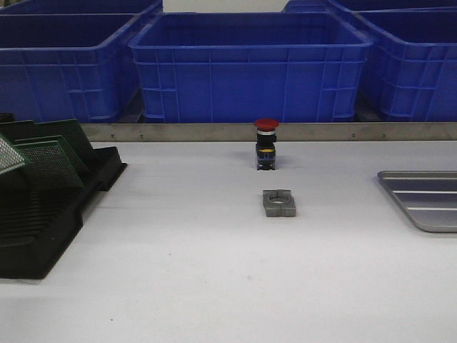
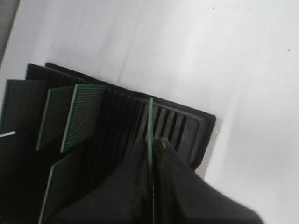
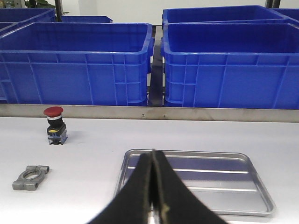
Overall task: Place circuit board on tray
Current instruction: 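Grasp the green circuit board with the left gripper and lift it out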
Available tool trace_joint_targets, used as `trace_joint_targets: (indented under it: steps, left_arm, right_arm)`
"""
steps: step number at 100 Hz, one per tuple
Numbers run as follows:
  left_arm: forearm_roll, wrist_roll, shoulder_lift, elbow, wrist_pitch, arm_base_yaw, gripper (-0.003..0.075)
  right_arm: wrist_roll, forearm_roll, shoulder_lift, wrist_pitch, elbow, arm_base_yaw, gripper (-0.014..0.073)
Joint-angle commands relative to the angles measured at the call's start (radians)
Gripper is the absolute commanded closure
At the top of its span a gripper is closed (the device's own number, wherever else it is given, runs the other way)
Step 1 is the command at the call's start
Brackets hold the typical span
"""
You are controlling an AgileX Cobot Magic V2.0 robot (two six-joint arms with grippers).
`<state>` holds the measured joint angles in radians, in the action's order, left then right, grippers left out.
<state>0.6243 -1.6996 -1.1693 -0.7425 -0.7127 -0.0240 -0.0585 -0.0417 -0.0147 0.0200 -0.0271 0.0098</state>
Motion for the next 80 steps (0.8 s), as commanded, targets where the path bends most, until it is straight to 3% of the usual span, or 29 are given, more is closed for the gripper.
trace_joint_targets:
  steps: [1, 49, 80]
  left_arm:
    - [0.067, 0.012, 0.078, -0.031, -0.016, -0.003, 0.0741]
    - [0.344, 0.012, 0.153, -0.031, -0.222, -0.007, 0.0741]
    - [0.406, 0.012, 0.153, -0.031, -0.225, -0.168, 0.0741]
  right_arm:
    - [0.005, -0.013, -0.022, -0.078, 0.012, -0.004, 0.0654]
    - [0.005, -0.013, -0.022, -0.078, 0.012, -0.004, 0.0654]
    - [0.005, -0.013, -0.022, -0.078, 0.012, -0.004, 0.0654]
